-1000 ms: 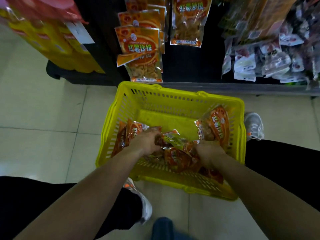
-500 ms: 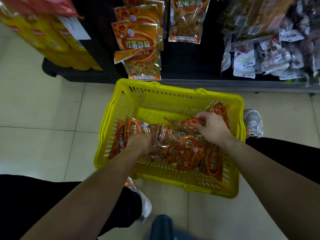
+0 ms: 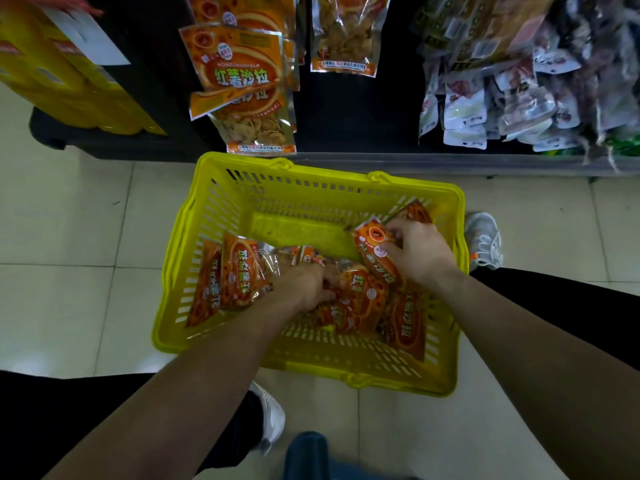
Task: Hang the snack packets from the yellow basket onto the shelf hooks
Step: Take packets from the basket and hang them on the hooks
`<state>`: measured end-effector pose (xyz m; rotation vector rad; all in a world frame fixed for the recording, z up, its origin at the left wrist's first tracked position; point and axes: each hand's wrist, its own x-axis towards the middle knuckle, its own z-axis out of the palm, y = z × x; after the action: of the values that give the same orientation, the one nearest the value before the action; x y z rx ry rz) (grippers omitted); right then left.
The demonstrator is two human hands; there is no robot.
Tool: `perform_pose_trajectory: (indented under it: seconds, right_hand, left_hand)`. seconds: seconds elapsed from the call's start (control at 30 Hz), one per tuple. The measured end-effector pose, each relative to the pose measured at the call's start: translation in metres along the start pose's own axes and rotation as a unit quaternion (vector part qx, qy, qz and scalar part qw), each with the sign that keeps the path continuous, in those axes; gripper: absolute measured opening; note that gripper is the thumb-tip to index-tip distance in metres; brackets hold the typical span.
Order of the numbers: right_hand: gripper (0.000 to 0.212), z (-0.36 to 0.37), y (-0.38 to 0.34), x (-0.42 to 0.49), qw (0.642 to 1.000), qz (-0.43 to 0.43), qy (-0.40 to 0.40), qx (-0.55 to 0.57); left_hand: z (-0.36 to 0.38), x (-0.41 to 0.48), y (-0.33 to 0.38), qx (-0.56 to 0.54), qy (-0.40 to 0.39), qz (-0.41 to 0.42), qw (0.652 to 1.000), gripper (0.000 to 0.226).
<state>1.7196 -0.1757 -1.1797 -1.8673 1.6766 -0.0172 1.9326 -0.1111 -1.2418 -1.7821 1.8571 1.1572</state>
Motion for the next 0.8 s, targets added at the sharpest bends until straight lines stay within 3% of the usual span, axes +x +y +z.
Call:
perform_pose_trajectory:
  seconds: [0.13,0.27,0.4,0.5,0.63,0.8]
  right_hand:
    - [0.033,-0.002,0.002,0.002,0.998,0.017,-0.063,0.024]
    - [0.025,-0.018,-0.014,0.007,0.998,0.008,-0.037,0.057]
    - [0.019,-0.059,-0.047,0.003,0.995,-0.036,-0.028,0.084]
    - [0.016,-0.099,-0.072,-0.01,0.993,-0.086,-0.012,0.083]
    - [0.016,-0.156,-0.105,-0.033,0.983,-0.142,0.009,0.121]
    - [0.013,-0.211,-0.141,-0.069,0.969,-0.188,0.044,0.156]
  left_hand:
    - [-0.01,-0.006,-0.003,-0.072,0.058,-0.005,0.996,0.023]
    - [-0.047,-0.023,-0.008,-0.161,0.14,0.001,0.977,0.026]
    - [-0.089,-0.058,0.002,-0.224,0.175,0.028,0.959,0.024]
    - [-0.122,-0.095,0.013,-0.301,0.231,0.06,0.923,0.015]
    - [-0.168,-0.149,0.028,-0.317,0.344,0.106,0.878,0.012]
    - [-0.2,-0.198,0.045,-0.376,0.377,0.13,0.836,0.016]
